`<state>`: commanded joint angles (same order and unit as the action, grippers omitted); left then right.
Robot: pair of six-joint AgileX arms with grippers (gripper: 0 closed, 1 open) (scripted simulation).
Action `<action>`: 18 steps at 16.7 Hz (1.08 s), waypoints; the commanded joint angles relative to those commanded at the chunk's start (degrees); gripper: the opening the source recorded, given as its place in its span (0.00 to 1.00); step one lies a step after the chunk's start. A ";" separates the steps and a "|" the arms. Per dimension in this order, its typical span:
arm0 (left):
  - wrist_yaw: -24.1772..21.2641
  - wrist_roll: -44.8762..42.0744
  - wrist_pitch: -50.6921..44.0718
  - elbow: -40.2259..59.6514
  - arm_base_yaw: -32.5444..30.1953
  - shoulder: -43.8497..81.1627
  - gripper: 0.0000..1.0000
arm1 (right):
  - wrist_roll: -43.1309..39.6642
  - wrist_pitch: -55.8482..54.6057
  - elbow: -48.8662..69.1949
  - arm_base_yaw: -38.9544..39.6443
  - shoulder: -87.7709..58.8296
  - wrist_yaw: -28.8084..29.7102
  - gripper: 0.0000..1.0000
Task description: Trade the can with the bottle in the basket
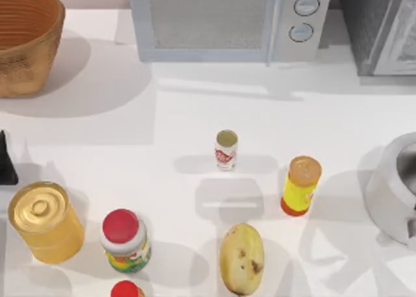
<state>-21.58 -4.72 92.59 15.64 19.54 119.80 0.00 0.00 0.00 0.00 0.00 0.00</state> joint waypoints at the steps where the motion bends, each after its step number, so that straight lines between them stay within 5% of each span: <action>1: 0.65 0.16 -0.44 0.74 -0.66 0.24 1.00 | 0.00 0.00 0.00 0.00 0.00 0.00 1.00; 6: 1.09 0.26 -0.73 1.23 -1.11 0.40 1.00 | 0.00 0.00 0.00 0.00 0.00 0.00 1.00; 18: 1.09 0.26 -0.73 1.23 -1.11 0.40 0.10 | 0.00 0.00 0.00 0.00 0.00 0.00 1.00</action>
<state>-20.49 -4.46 91.86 16.87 18.43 120.19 0.00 0.00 0.00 0.00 0.00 0.00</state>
